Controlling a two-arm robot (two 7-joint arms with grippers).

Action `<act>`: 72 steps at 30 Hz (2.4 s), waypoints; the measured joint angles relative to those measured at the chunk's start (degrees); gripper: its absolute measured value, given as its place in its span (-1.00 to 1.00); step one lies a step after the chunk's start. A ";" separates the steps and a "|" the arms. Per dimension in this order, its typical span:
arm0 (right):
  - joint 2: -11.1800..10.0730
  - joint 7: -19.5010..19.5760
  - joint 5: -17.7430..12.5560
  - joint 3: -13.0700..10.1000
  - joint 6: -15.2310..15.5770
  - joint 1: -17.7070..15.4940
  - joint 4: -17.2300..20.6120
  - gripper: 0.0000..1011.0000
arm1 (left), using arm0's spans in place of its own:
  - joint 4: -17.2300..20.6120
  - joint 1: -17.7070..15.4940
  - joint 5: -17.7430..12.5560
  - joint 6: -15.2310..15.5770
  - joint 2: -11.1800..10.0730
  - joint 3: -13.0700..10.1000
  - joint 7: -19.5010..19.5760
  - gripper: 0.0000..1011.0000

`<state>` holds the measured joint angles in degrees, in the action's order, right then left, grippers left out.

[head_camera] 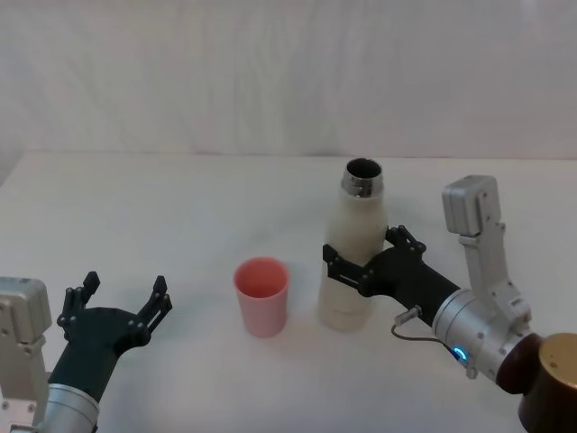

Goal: Grasp the thermos with one hand and pour water into the cup lid.

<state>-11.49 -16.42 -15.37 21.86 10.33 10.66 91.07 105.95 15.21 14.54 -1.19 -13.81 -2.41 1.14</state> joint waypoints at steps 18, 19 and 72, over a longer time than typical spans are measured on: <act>-2.17 -0.39 -1.76 -0.04 -0.69 -2.44 3.36 0.98 | 0.00 0.00 0.00 0.00 0.00 0.00 0.00 0.98; -2.28 -0.39 -1.83 -0.04 -0.76 -2.62 3.59 0.98 | 0.00 0.00 0.00 0.00 0.00 0.00 0.00 0.98; -8.08 0.87 -1.50 -3.85 -8.70 -18.75 13.15 0.98 | 0.00 0.00 0.00 0.00 0.00 0.00 0.00 0.98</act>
<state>-19.57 -15.55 -16.87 18.01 1.63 -8.09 104.22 105.95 15.21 14.54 -1.19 -13.81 -2.41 1.14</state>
